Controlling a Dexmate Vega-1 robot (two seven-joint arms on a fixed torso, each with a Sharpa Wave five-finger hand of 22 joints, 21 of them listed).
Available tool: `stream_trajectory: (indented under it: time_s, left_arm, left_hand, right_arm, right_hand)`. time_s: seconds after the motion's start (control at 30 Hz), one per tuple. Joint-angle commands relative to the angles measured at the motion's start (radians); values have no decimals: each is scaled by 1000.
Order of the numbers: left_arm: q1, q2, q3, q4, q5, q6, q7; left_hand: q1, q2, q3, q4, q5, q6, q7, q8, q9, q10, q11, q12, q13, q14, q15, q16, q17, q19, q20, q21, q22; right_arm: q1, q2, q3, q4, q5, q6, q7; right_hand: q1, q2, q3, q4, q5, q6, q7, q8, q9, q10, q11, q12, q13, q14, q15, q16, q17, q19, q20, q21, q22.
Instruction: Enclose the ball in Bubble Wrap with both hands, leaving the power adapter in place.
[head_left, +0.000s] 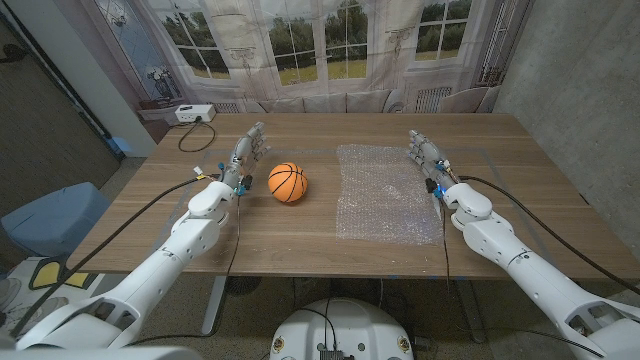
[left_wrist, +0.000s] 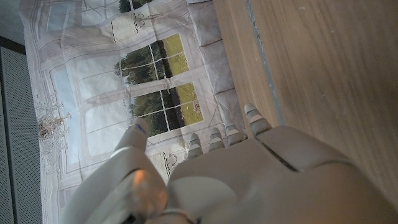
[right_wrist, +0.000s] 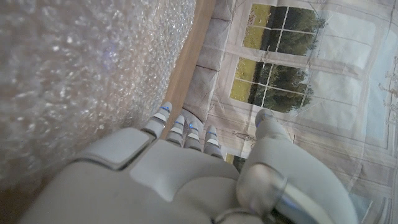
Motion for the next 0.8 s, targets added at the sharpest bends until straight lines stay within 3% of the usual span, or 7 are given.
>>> stream_trajectory:
  time_s: [0.03,0.23,0.8]
  left_arm:
    - [-4,-40,-114,76,41,23,-88]
    - [-5,-73,-139,88,56,36,-107]
    - [-4,-82,-170,44,110,85,-121]
  left_hand:
    - [7,-2,7,2,8,1,-9,7,4,-6,3,5,2,0,12,6,2,-4,9,5,3]
    - [4,-1,6,2,7,0,-8,8,1,-11,2,4,2,-10,16,5,2,-18,9,0,4]
    - [1,0,6,3,7,5,-5,11,-3,-11,6,5,3,-4,20,10,3,-13,8,5,5]
  right_arm:
    - [-12,-34,-33,-149,-253,-169,-215]
    - [-4,-72,-54,-207,-341,-254,-242]
    - [5,-137,-111,-312,-576,-409,-266]
  right_hand:
    - [4,3,5,1,2,-3,-7,4,2,-7,6,3,5,-16,3,0,5,-11,3,5,3]
    - [-3,-4,-1,1,-3,-11,-9,3,2,-25,4,-1,6,-36,5,-5,6,-33,4,3,3]
    - [-15,-5,-8,6,-8,-4,-12,7,2,-30,5,1,8,-52,5,-5,9,-50,1,6,3]
